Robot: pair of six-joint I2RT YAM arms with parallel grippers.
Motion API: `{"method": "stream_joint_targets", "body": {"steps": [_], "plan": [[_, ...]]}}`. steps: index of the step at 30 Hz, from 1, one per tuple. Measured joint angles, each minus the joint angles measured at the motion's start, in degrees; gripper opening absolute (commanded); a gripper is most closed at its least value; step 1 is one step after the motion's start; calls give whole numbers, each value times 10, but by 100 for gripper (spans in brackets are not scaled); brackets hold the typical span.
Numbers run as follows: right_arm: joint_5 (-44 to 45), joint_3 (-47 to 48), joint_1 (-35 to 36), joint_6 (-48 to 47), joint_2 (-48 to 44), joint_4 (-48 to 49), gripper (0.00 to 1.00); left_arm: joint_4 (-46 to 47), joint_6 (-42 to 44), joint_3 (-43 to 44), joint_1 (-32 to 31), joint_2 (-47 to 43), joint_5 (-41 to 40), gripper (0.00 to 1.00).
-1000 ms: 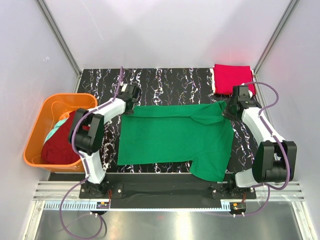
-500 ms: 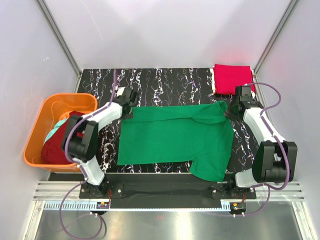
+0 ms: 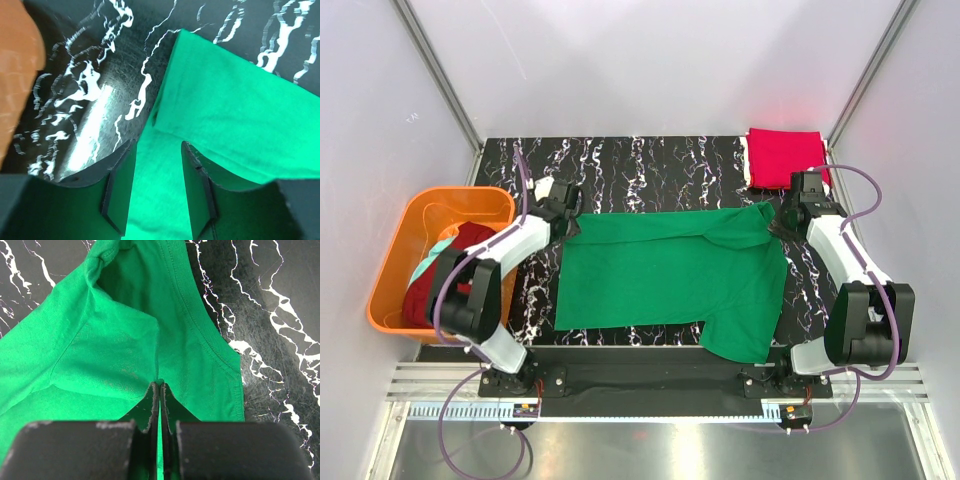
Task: Fold and stack the t-shirts
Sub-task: Fold the tshirt
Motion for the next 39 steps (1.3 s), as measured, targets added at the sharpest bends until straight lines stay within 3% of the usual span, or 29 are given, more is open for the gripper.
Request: {"method": "stream_joint_targets", "body": {"steps": [13,16,24,31,35,39], "plan": [[-15,-27,0,-1,-21,0,0,22,-17,0,26,70,33,45],[-16,-33,0,-1,-22,0,0,24,-14,0,26,76,33,39],[-25,-34,0,-1,-22,0,0,26,-9,4,26,97,29,36],[-26,-34,0,-1,-22,0,0,41,-6,9,26,100,26,39],[-24,-36,0,-1,-22,4,0,56,-7,2,26,99,26,47],[-25,-36,-2,3,-10,14,0,59,-8,-3,26,98,26,47]]}}
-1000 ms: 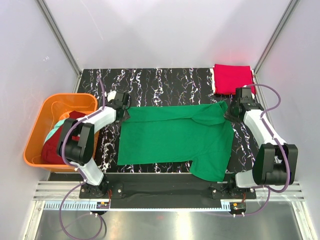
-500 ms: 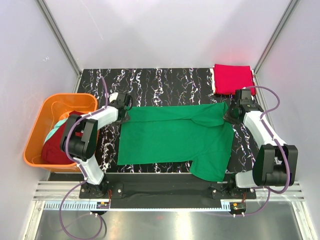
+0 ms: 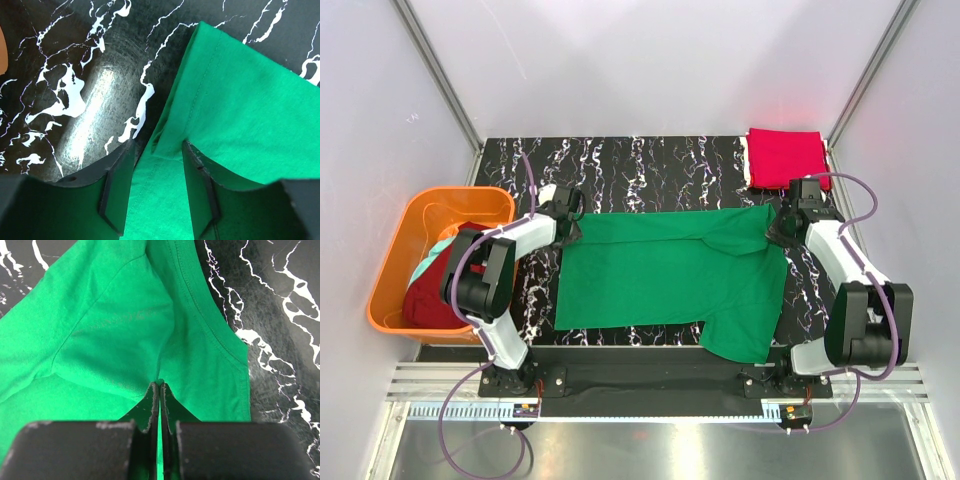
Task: Fold and stack the t-shirts
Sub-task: Fold the tshirt
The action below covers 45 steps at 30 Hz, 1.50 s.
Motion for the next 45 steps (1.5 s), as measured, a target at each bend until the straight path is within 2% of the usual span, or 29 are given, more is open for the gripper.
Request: {"method": "stream_joint_targets", "body": {"steps": [9,13,15,31,45], "plan": [[-4,-3,-1,10,13,8,0,8,2,0,0,0,0,31],[-3,-3,-2,9,12,7,0,8,5,2,0,0,-1,8],[-2,-3,-2,9,9,7,0,7,8,7,0,1,-3,1],[15,-1,-2,10,-83,-63,0,-10,18,35,0,1,-21,0],[11,-55,-2,10,-42,-47,0,-22,21,35,0,1,-30,0]]}}
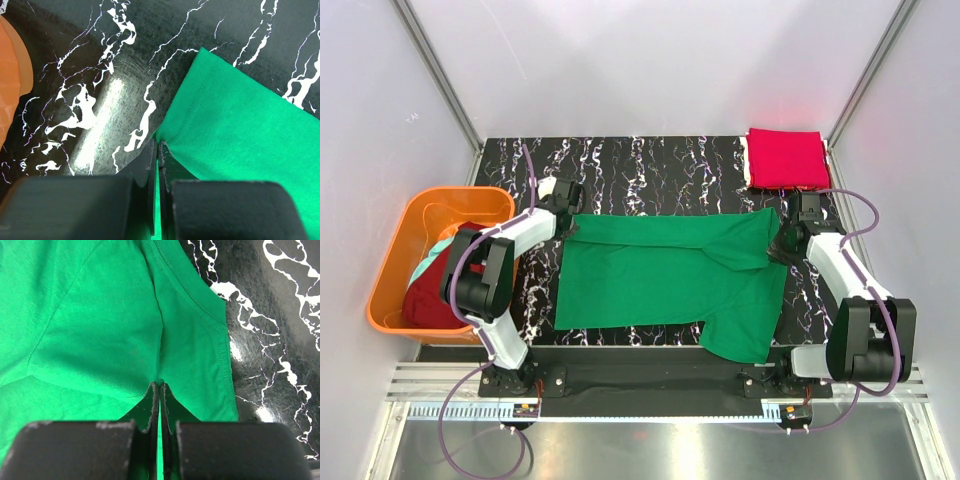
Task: Fold and stack the t-shirts
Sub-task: Fold the tshirt
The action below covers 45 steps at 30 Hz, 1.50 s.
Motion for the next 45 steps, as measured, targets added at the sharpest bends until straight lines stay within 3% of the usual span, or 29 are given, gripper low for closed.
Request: {"method": "stream_joint_targets", "body": {"steps": [34,37,38,41,42,45], "plan": [[32,-6,0,0,32,21,0,0,-1,-5,1,17,2,2],[31,-6,0,1,34,20,17,3,-2,-12,1,15,4,23],[31,-6,0,1,34,20,32,4,-3,-16,1,13,4,28],[30,-6,0,-2,30,17,45,0,-13,-36,-3,-10,3,49],[30,-5,0,-3,27,17,56,-3,-19,-40,-6,-22,0,52],[33,24,-1,-1,31,10,69,-17,-32,-42,-30,-66,-16,54]]}}
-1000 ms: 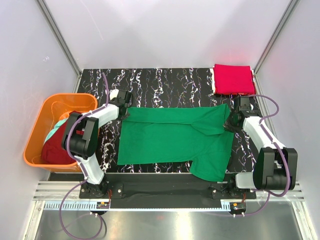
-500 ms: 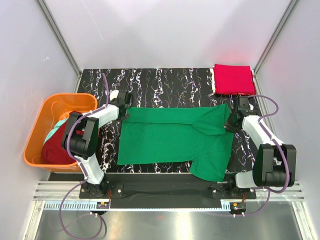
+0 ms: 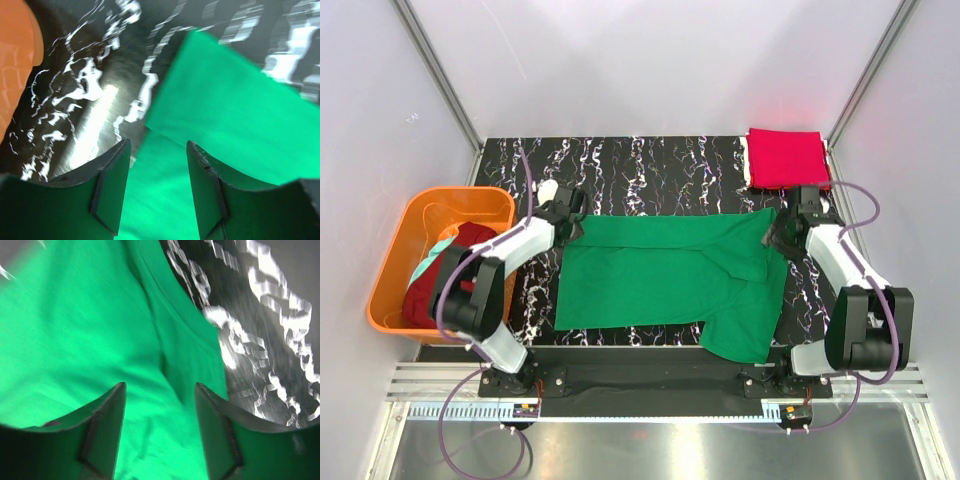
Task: Fold and stack the t-shirts
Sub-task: Fold the tshirt
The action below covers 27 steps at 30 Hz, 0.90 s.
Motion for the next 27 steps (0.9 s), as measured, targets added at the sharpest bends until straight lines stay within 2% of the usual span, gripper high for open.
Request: {"method": "stream_joint_targets", "body": {"steps": [3,6,7,10,14,19,20,21,24,27], "plan": [[7,72,-2,-5,41,11,70,4,-3,0,-23,-48,-6,52],[12,147,-7,-21,111,67,66,19,11,13,-25,-68,-3,40],[12,165,-10,-28,136,87,64,28,26,32,-24,-58,1,34],[4,200,-16,-45,198,123,58,37,43,83,-19,-14,12,24],[-13,210,-26,-56,256,152,57,54,65,146,-14,65,28,20],[-38,210,-42,-60,277,172,53,51,69,160,-6,134,45,15],[-44,210,-46,-61,280,179,52,50,69,160,-3,142,49,14],[-47,210,-50,-61,283,186,46,49,69,156,2,148,52,14],[-64,210,-58,-60,296,204,40,48,66,146,16,149,54,14],[-78,210,-64,-59,309,209,40,47,62,144,26,149,55,14]]}}
